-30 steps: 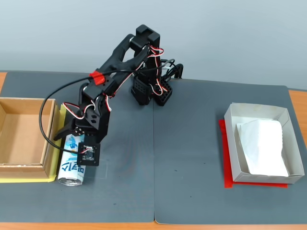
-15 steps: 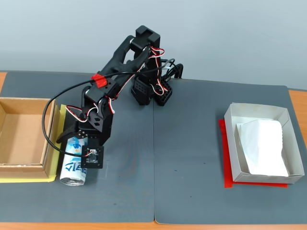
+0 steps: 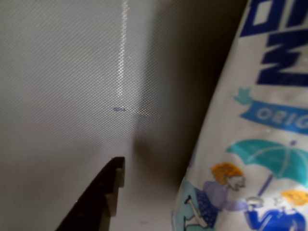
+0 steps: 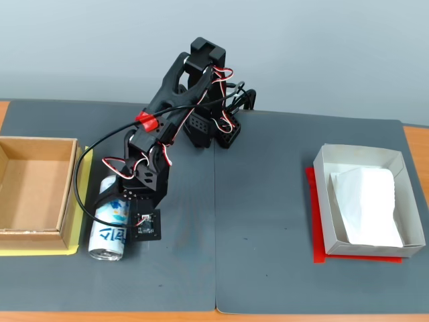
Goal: Pick the can and put it in the brown box
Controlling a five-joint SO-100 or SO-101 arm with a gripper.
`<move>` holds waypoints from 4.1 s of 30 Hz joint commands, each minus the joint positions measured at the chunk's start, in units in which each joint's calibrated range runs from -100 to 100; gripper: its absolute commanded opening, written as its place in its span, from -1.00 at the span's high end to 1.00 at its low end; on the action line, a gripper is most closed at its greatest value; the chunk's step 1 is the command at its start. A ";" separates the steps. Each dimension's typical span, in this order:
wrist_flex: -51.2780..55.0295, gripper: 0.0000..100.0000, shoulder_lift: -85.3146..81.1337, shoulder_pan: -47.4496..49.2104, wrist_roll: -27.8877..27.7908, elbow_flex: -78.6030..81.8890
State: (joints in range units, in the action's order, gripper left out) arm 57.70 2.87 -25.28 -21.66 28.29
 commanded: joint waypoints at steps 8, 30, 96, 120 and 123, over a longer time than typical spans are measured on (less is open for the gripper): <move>-3.15 0.05 -2.32 -1.29 0.14 -0.05; -8.70 0.07 4.88 -3.07 0.09 -0.05; 5.53 0.84 -21.98 -5.84 3.73 -12.36; 7.26 0.84 3.27 -21.84 -7.99 -42.77; 7.26 0.84 6.66 -21.35 -7.99 -46.57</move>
State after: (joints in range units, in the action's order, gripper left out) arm 65.57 7.86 -46.86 -29.33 -12.15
